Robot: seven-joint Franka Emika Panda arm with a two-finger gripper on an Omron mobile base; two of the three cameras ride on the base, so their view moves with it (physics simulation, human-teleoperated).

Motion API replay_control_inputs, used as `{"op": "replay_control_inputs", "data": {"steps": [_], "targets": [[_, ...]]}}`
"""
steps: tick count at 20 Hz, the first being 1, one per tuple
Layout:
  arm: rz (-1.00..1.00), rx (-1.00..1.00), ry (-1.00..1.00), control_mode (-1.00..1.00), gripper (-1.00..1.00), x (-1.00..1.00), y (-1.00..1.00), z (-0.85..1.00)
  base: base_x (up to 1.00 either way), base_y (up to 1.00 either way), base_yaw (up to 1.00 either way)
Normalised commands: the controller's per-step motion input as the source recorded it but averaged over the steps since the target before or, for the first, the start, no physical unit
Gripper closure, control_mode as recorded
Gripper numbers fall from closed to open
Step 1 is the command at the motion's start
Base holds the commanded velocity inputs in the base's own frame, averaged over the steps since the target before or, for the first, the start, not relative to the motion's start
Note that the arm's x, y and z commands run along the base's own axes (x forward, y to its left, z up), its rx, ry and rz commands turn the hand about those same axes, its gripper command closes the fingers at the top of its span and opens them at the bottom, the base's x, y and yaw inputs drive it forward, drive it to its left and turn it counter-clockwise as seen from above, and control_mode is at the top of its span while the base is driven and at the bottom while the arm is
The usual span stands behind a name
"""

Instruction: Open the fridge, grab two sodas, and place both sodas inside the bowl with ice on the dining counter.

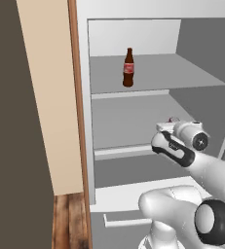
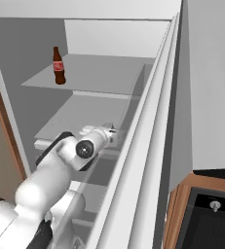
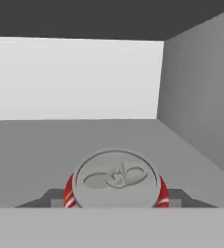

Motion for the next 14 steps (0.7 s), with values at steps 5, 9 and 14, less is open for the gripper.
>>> {"op": "replay_control_inputs", "data": {"steps": [5, 9, 14], "targets": [[0.05, -0.28, 0.13, -1.0, 1.0, -0.76, 0.22, 1.0, 0.0, 0.0, 0.0], [0.07, -0.3, 0.21, -1.0, 1.0, -0.73, 0.37, 0.83, 0.0, 0.0, 0.0], [0.06, -0.21, 0.18, -1.0, 1.0, -0.92, 0.32, 0.19, 0.0, 0.0, 0.0]]}}
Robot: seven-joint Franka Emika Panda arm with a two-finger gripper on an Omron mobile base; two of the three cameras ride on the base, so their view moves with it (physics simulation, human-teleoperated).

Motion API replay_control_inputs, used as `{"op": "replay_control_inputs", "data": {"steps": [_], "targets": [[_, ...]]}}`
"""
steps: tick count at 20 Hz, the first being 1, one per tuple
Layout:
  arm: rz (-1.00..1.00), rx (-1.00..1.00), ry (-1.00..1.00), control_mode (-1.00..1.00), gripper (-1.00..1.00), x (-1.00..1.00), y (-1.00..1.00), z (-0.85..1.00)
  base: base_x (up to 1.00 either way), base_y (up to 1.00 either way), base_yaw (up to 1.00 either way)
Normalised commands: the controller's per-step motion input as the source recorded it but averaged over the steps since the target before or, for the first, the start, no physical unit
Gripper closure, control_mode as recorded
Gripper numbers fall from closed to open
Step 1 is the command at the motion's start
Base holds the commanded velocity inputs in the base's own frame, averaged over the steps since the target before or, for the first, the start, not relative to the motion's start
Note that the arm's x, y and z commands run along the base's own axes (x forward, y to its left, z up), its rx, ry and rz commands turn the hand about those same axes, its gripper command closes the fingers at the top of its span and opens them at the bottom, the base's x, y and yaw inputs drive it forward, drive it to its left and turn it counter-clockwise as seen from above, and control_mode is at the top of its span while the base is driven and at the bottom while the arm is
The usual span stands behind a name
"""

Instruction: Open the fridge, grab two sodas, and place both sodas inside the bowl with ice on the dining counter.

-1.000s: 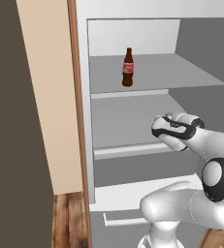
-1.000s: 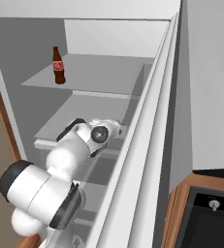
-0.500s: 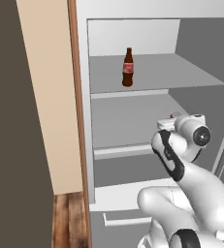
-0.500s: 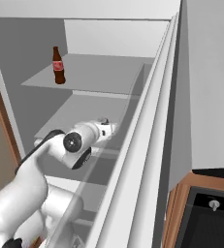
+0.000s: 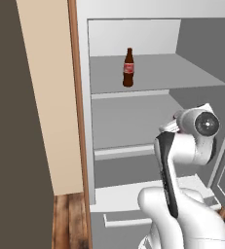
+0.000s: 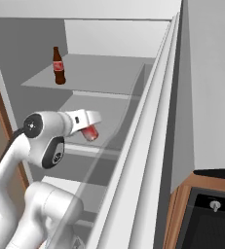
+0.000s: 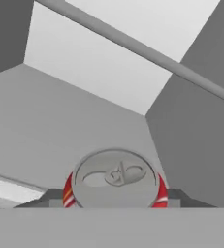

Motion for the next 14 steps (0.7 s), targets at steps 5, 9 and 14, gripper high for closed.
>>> {"op": "replay_control_inputs", "data": {"steps": [5, 9, 14], "targets": [[0.08, -0.06, 0.11, -1.0, 1.0, -1.0, 0.23, 0.07, 0.0, 0.0, 0.0], [0.08, 0.0, 0.08, -1.0, 1.0, -0.96, 0.2, 0.27, 0.0, 0.0, 0.0], [0.05, 0.0, 0.05, -1.0, 1.0, -0.85, 0.31, 0.13, 0.0, 0.0, 0.0]]}}
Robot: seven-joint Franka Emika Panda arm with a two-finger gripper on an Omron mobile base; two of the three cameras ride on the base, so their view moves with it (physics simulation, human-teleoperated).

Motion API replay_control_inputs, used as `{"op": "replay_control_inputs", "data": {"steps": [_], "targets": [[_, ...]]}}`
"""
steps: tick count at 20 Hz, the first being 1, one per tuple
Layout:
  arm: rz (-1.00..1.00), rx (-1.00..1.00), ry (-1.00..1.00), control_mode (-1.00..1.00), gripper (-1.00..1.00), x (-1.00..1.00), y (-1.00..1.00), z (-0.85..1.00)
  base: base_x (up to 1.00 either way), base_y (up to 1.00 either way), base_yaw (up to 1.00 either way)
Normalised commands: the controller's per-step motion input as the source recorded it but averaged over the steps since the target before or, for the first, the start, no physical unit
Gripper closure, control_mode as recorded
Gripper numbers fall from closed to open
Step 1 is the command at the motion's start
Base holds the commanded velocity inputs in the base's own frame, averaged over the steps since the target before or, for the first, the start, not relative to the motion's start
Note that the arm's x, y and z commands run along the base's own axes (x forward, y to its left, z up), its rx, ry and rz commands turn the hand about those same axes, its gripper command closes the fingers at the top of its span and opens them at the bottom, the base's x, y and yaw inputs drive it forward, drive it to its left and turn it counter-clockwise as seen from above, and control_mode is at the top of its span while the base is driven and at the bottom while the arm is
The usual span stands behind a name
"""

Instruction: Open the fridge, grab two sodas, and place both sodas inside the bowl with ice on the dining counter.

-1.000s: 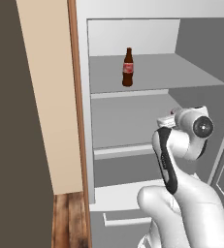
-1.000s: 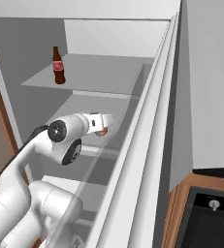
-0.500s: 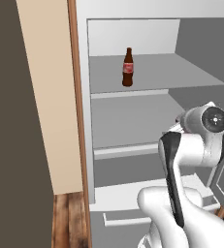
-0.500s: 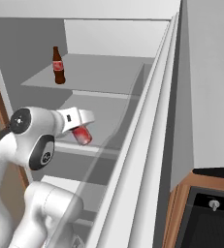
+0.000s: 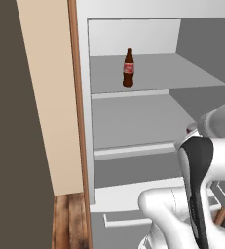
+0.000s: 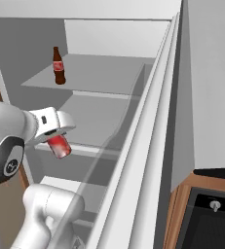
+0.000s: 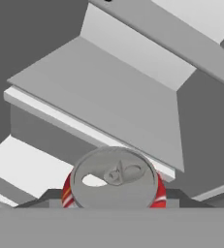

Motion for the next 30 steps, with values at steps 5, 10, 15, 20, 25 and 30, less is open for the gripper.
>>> {"op": "replay_control_inputs", "data": {"steps": [5, 10, 15, 20, 25, 30], "targets": [[0.03, -0.05, 0.01, -1.0, 1.0, -0.26, 0.32, -0.06, 0.0, 0.0, 0.0], [0.0, 0.0, -0.03, -1.0, 1.0, -0.13, 0.0, 0.0, 0.0, 0.0, 0.0], [0.0, 0.0, -0.12, 1.0, 1.0, -0.29, 0.0, 0.0, -0.12, 0.0, 0.0], [0.0, 0.0, 0.0, 1.0, 1.0, 0.0, 0.0, 0.0, -0.69, 0.24, -0.18], [0.0, 0.0, 0.0, 1.0, 1.0, 0.0, 0.0, 0.0, -0.74, 0.25, -0.29], [0.0, 0.0, 0.0, 1.0, 1.0, 0.0, 0.0, 0.0, -0.81, 0.34, -0.33]]}}
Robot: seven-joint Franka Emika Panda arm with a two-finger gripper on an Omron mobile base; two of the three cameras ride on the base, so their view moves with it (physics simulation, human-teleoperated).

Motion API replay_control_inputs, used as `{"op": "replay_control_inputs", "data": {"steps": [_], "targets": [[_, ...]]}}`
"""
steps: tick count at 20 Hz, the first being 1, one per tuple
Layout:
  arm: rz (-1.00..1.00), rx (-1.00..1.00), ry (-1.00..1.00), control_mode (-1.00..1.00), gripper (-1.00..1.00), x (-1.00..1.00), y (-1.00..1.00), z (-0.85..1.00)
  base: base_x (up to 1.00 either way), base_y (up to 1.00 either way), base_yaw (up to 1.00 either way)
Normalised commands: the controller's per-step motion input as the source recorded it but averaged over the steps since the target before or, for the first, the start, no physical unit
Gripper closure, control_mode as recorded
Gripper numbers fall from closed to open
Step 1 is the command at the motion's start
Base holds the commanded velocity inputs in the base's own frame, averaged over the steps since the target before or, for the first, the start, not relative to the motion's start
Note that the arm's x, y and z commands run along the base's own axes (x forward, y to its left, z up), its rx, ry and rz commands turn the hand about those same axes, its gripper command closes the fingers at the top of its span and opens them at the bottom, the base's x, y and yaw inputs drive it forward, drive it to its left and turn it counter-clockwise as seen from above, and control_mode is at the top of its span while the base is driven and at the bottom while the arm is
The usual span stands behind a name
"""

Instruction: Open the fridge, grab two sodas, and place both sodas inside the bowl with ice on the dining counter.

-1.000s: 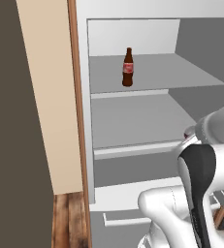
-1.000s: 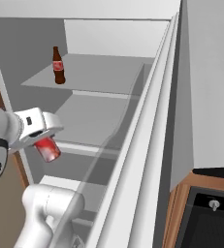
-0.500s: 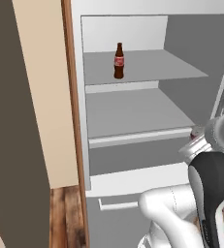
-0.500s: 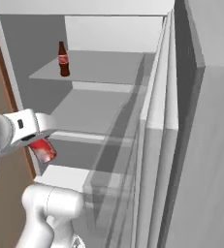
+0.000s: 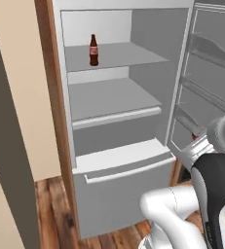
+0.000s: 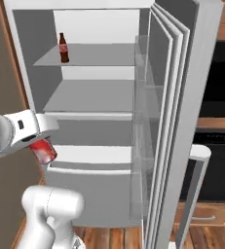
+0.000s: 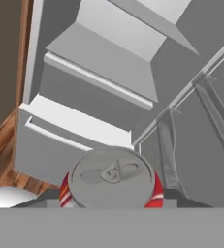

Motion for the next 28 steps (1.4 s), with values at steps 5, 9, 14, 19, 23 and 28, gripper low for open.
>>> {"op": "replay_control_inputs", "data": {"steps": [5, 9, 14, 19, 23, 28], "targets": [[0.0, 0.0, 0.0, 1.0, 1.0, 0.0, 0.0, 0.0, -0.86, 0.26, -0.37], [0.0, 0.0, 0.0, 1.0, 1.0, 0.0, 0.0, 0.0, -0.89, 0.13, -0.39], [0.0, 0.0, 0.0, 1.0, 1.0, 0.0, 0.0, 0.0, -0.93, 0.04, -0.41], [0.0, 0.0, 0.0, 1.0, 1.0, 0.0, 0.0, 0.0, -0.84, 0.0, -0.42], [0.0, 0.0, 0.0, 1.0, 1.0, 0.0, 0.0, 0.0, -0.75, 0.0, -0.42], [0.0, 0.0, 0.0, 1.0, 1.0, 0.0, 0.0, 0.0, -0.7, 0.0, -0.42]]}}
